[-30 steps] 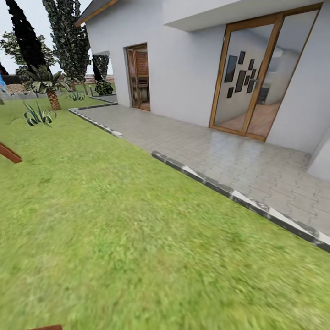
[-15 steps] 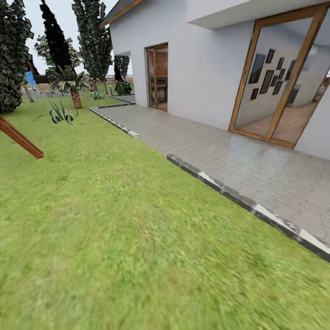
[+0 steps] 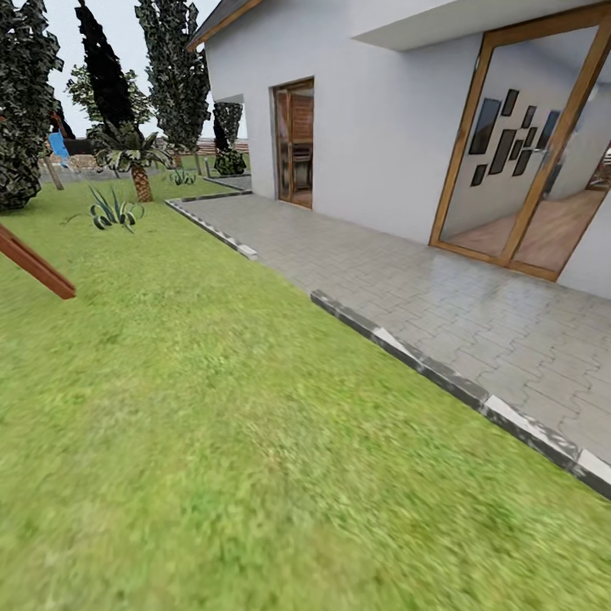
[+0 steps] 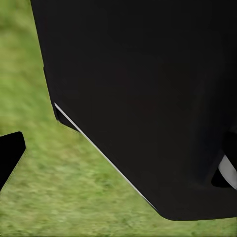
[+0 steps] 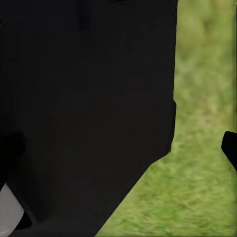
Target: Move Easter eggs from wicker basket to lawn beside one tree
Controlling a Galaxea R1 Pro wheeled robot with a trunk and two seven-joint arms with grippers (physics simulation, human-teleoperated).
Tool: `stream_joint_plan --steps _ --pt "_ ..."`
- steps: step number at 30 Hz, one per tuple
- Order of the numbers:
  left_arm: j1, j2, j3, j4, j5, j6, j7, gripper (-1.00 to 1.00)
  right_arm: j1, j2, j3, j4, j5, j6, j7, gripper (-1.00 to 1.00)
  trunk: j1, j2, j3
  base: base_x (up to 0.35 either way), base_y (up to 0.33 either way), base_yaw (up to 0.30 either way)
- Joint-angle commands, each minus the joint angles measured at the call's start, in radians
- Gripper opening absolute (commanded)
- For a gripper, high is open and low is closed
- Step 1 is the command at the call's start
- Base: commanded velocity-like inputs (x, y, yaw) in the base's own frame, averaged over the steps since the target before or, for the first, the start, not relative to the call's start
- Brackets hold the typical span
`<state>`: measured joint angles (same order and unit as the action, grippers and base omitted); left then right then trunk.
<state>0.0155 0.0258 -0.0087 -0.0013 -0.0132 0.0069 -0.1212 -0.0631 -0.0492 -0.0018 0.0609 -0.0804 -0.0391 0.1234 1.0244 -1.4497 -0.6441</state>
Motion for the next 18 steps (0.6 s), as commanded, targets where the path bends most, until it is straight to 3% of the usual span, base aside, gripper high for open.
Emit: stream_joint_plan --steps 1,8,18 --pt "0.000 0.000 -0.001 0.000 -0.001 0.001 -0.003 1.00 -0.001 0.000 0.000 0.004 -0.009 -0.004 0.005 1.00 0.001 0.000 -0.001 0.341 0.000 0.000" --pt "0.000 0.000 -0.001 0.000 -0.001 0.001 -0.003 1.00 -0.001 -0.001 0.000 0.004 -0.009 -0.004 0.005 1.00 0.001 0.000 -0.001 0.341 0.000 0.008" --pt "0.000 0.000 -0.001 0.000 -0.001 0.001 -0.003 1.00 -0.001 -0.001 0.000 0.004 -0.009 -0.004 0.005 1.00 0.001 0.000 -0.004 0.341 0.000 0.198"
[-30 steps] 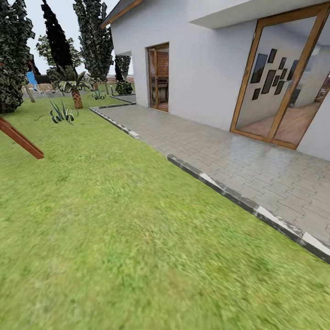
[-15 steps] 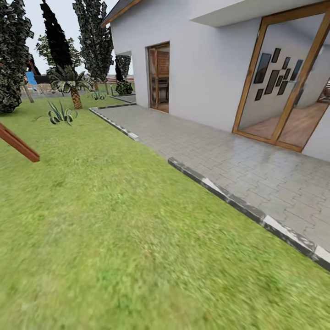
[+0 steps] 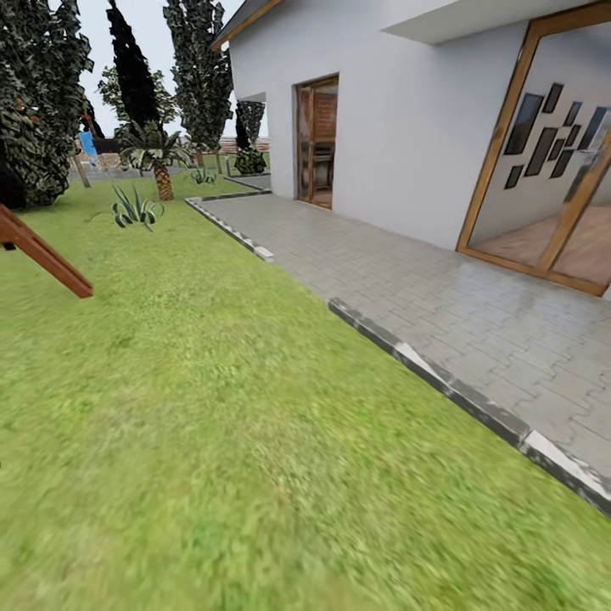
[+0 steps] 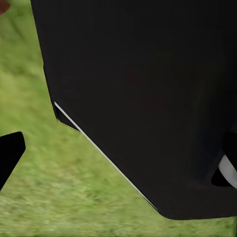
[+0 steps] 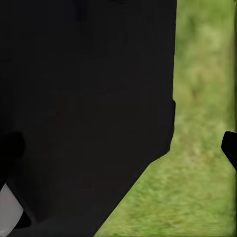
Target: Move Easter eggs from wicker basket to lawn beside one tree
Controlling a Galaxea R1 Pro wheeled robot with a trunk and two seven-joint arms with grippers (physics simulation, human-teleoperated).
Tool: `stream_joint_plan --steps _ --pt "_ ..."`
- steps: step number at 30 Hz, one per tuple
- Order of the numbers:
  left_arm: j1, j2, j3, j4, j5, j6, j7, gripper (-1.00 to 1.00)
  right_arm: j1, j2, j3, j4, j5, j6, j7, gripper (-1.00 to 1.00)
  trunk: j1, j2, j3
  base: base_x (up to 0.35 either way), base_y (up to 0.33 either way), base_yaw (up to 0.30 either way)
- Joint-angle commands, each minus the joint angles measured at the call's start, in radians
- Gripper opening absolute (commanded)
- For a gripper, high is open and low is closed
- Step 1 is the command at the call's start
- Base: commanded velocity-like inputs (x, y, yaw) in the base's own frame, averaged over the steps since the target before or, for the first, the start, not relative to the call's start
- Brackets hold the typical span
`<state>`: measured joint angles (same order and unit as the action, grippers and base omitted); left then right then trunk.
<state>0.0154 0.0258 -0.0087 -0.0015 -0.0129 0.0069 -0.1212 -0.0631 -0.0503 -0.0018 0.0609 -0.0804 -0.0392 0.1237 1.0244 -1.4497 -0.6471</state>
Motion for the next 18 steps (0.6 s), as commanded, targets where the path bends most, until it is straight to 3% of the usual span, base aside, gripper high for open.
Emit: stream_joint_plan --steps 1,12,18 --pt "0.000 0.000 -0.001 0.000 -0.001 0.001 -0.003 1.00 -0.001 0.000 0.000 0.004 -0.009 -0.004 0.005 1.00 0.001 0.000 -0.001 0.341 0.000 0.161" --pt "0.000 0.000 -0.001 0.000 -0.001 0.001 -0.003 1.00 -0.001 0.000 0.000 0.004 -0.009 -0.004 0.005 1.00 0.001 0.000 -0.001 0.341 0.000 0.221" --pt "0.000 0.000 -0.001 0.000 -0.001 0.001 -0.003 1.00 -0.001 0.000 0.000 0.004 -0.009 -0.004 0.006 1.00 0.001 0.000 -0.001 0.341 0.000 0.067"
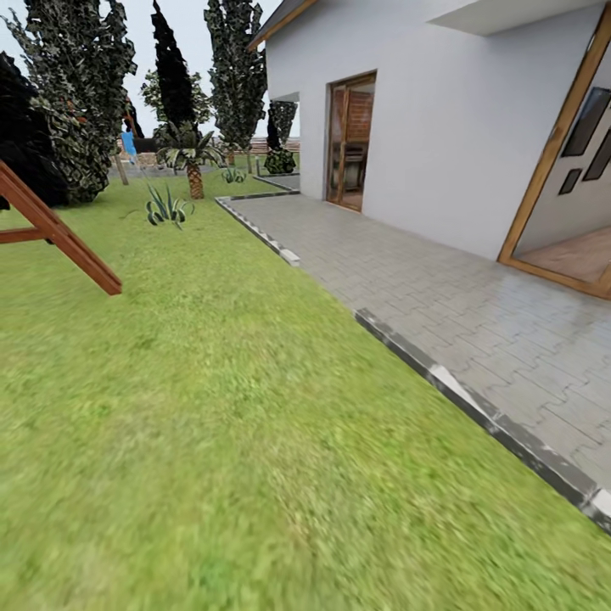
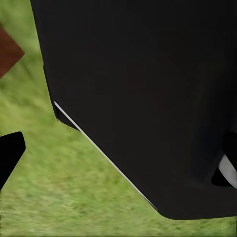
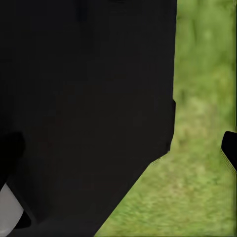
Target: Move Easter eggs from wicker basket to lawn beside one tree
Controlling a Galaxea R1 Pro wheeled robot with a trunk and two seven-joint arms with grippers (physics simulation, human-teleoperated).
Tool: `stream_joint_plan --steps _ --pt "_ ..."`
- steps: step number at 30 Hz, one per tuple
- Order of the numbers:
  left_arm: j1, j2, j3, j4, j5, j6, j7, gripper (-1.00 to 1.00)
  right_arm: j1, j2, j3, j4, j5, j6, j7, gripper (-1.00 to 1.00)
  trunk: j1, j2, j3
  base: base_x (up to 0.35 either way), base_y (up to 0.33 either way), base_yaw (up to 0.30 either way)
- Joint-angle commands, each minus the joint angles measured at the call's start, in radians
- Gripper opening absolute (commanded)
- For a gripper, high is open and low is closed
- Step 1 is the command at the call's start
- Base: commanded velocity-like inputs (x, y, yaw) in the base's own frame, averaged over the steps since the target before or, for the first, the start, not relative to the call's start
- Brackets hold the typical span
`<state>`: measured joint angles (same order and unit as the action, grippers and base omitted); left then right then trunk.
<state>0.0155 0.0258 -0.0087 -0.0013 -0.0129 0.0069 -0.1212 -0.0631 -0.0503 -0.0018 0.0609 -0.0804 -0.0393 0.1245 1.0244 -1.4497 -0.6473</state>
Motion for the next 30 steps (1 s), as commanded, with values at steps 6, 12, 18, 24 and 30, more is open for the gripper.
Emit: stream_joint_plan --steps 6,12,18,24,30 --pt "0.000 0.000 -0.001 -0.001 -0.002 0.001 -0.003 1.00 -0.001 0.000 0.000 0.004 -0.009 -0.004 0.005 1.00 0.001 0.000 -0.001 0.341 0.000 0.068" --pt "0.000 0.000 -0.001 0.000 -0.001 0.001 -0.003 1.00 -0.001 0.000 0.000 0.004 -0.009 -0.004 0.004 1.00 0.001 0.000 -0.001 0.340 0.000 0.236" --pt "0.000 0.000 -0.001 -0.001 -0.001 0.001 -0.003 1.00 -0.001 0.000 0.000 0.004 -0.009 -0.004 0.004 1.00 0.001 0.000 -0.001 0.341 0.000 0.254" --pt "0.000 0.000 -0.001 -0.001 -0.001 0.001 -0.003 1.00 -0.001 0.000 0.000 0.004 -0.009 -0.004 0.005 1.00 0.001 0.000 -0.001 0.341 0.000 0.176" --pt "0.000 0.000 -0.001 0.000 -0.002 0.001 -0.003 1.00 -0.001 0.000 0.000 0.004 -0.009 -0.004 0.005 1.00 0.001 0.000 -0.001 0.341 0.000 0.010"
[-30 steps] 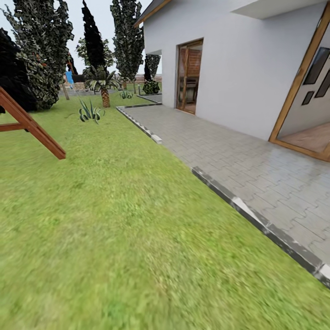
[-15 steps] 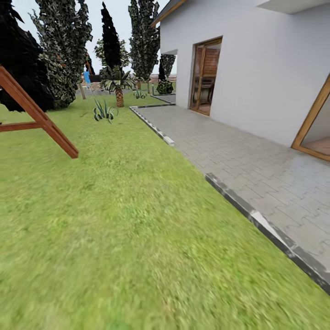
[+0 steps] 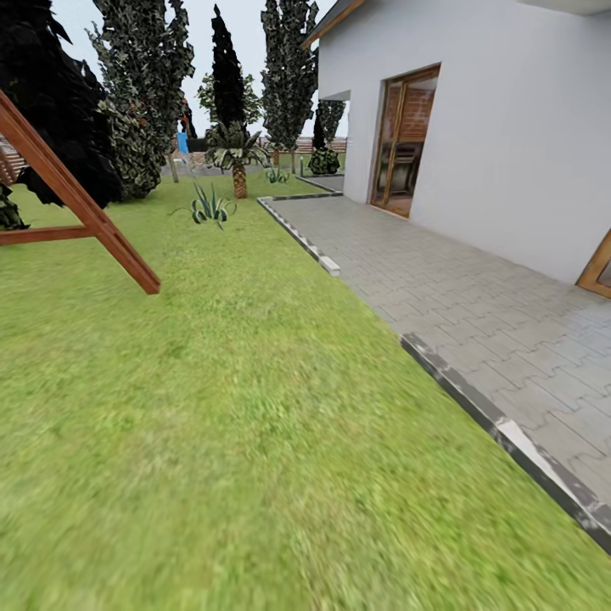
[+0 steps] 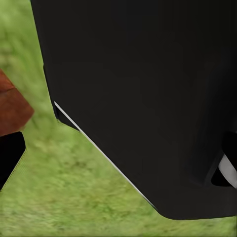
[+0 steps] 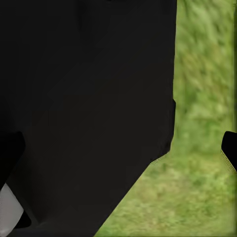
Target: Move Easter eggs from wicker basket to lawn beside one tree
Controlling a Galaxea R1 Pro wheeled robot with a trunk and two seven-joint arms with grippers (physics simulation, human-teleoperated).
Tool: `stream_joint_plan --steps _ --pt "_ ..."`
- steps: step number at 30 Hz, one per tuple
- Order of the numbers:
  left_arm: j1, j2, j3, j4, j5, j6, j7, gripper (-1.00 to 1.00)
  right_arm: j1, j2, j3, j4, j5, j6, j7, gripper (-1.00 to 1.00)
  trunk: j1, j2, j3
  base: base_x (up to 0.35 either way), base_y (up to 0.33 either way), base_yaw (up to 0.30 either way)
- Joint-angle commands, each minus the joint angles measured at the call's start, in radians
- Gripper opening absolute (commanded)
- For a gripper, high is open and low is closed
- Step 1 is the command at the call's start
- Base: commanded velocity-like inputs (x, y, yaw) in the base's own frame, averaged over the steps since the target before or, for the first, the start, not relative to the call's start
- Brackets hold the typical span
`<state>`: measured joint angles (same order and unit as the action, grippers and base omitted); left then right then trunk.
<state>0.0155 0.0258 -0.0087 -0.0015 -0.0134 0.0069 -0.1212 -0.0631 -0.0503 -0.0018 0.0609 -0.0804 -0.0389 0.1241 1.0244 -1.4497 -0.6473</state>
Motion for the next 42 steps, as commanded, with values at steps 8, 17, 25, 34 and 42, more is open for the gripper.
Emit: stream_joint_plan --steps 8,17,25,34,42 --pt "0.000 0.000 -0.001 0.000 -0.001 0.001 -0.003 1.00 -0.001 0.001 0.000 0.004 -0.009 -0.004 0.005 1.00 0.001 0.000 -0.001 0.341 0.000 0.000" --pt "0.000 0.000 -0.001 0.000 -0.001 0.001 -0.003 1.00 -0.001 0.001 0.000 0.004 -0.009 -0.004 0.005 1.00 0.001 0.000 -0.001 0.341 0.000 0.058" --pt "0.000 0.000 -0.001 0.000 -0.001 0.001 -0.003 1.00 -0.001 0.000 0.000 0.004 -0.009 -0.005 0.006 1.00 0.001 0.000 -0.001 0.341 0.000 0.210" --pt "0.000 0.000 -0.001 0.000 -0.001 0.001 -0.003 1.00 -0.001 0.000 0.000 0.004 -0.009 -0.004 0.006 1.00 0.001 0.000 -0.001 0.341 0.000 0.200" --pt "0.000 0.000 -0.001 -0.001 -0.001 0.001 -0.003 1.00 -0.001 0.000 0.000 0.004 -0.009 -0.004 0.006 1.00 0.001 0.000 -0.001 0.341 0.000 0.019"
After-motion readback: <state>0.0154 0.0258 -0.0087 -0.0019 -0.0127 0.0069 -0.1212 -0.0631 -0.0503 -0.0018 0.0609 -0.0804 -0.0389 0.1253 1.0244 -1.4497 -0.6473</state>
